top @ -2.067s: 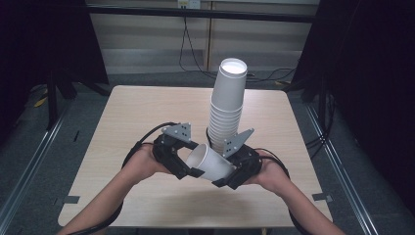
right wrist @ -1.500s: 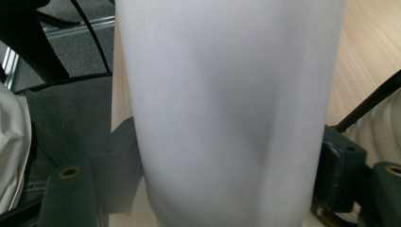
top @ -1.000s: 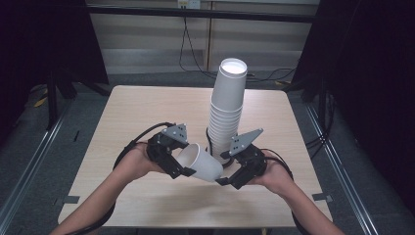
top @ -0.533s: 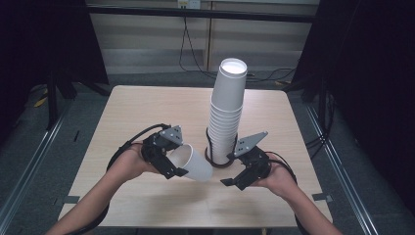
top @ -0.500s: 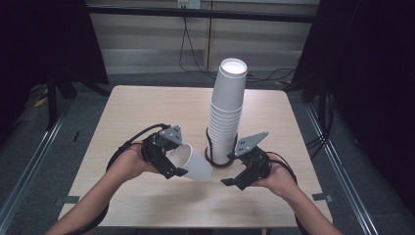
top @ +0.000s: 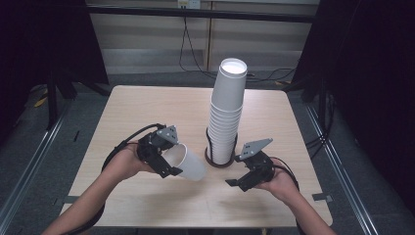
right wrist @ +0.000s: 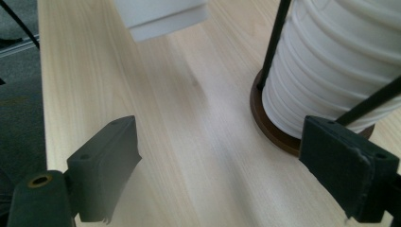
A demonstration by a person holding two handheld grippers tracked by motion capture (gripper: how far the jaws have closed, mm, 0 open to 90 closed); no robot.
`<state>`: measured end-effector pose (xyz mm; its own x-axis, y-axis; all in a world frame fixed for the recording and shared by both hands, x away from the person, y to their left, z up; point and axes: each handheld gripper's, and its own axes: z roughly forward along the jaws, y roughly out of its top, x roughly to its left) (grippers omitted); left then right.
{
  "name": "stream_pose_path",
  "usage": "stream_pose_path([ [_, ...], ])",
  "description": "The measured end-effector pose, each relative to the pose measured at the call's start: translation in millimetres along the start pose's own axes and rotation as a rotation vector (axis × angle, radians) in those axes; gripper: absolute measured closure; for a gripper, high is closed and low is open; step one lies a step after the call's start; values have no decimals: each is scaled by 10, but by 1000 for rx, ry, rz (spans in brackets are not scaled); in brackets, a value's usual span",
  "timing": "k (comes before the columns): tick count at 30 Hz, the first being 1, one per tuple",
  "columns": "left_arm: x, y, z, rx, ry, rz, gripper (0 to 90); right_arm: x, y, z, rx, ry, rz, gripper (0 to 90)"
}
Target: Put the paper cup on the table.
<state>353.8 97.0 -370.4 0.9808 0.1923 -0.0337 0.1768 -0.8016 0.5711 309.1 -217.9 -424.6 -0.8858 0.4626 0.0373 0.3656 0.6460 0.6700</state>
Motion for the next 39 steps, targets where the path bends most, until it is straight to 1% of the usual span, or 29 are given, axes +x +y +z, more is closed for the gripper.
stream_pose_path([
  [2, 7, -13, 3, 6, 5, -5, 140, -10, -39, 16, 6, -14, 5, 123],
  [7, 26, -41, 6, 25, 13, -18, 139, -28, -156, 67, 15, -30, 26, 123],
  [8, 33, -46, 6, 29, 15, -12, 139, -33, -180, 78, 16, -33, 27, 123],
  [10, 38, -52, 3, 34, 16, -19, 139, -45, -225, 97, 17, -38, 36, 123],
  [12, 50, -56, -3, 40, 20, -14, 138, -52, -264, 109, 22, -57, 40, 123],
  [14, 65, -60, -12, 49, 21, -11, 138, -65, -308, 127, 22, -58, 44, 123],
  [15, 65, -63, -11, 48, 22, -23, 138, -68, -321, 130, 26, -62, 49, 123],
  [16, 71, -66, -9, 48, 24, -17, 138, -74, -345, 144, 23, -65, 52, 124],
  [18, 76, -73, -12, 59, 29, -25, 138, -75, -379, 161, 27, -68, 61, 123],
  [20, 91, -80, -13, 65, 32, -18, 137, -77, -414, 180, 34, -78, 58, 124],
  [22, 99, -89, -12, 68, 37, -28, 137, -77, -443, 198, 39, -83, 60, 124],
  [25, 127, -99, -22, 72, 41, -25, 136, -84, -487, 221, 43, -91, 59, 123],
  [26, 128, -103, -23, 71, 40, -36, 136, -88, -499, 227, 46, -99, 57, 124],
  [27, 136, -105, -23, 74, 41, -31, 136, -91, -512, 231, 47, -105, 62, 124],
  [28, 132, -110, -21, 75, 46, -42, 136, -99, -528, 237, 48, -101, 67, 123],
  [29, 143, -110, -21, 82, 47, -32, 135, -102, -540, 236, 51, -108, 72, 124],
  [31, 153, -117, -22, 90, 52, -31, 135, -114, -563, 244, 45, -108, 74, 124],
  [32, 158, -120, -21, 92, 51, -32, 135, -120, -577, 246, 45, -117, 73, 124],
  [35, 158, -132, -14, 97, 59, -45, 135, -119, -609, 265, 43, -126, 78, 124],
  [37, 177, -137, -16, 103, 60, -35, 134, -111, -628, 278, 51, -134, 69, 124],
  [38, 172, -143, -15, 102, 64, -49, 133, -106, -636, 285, 54, -142, 65, 124],
  [39, 179, -146, -17, 104, 65, -44, 133, -104, -647, 293, 54, -152, 54, 124],
])
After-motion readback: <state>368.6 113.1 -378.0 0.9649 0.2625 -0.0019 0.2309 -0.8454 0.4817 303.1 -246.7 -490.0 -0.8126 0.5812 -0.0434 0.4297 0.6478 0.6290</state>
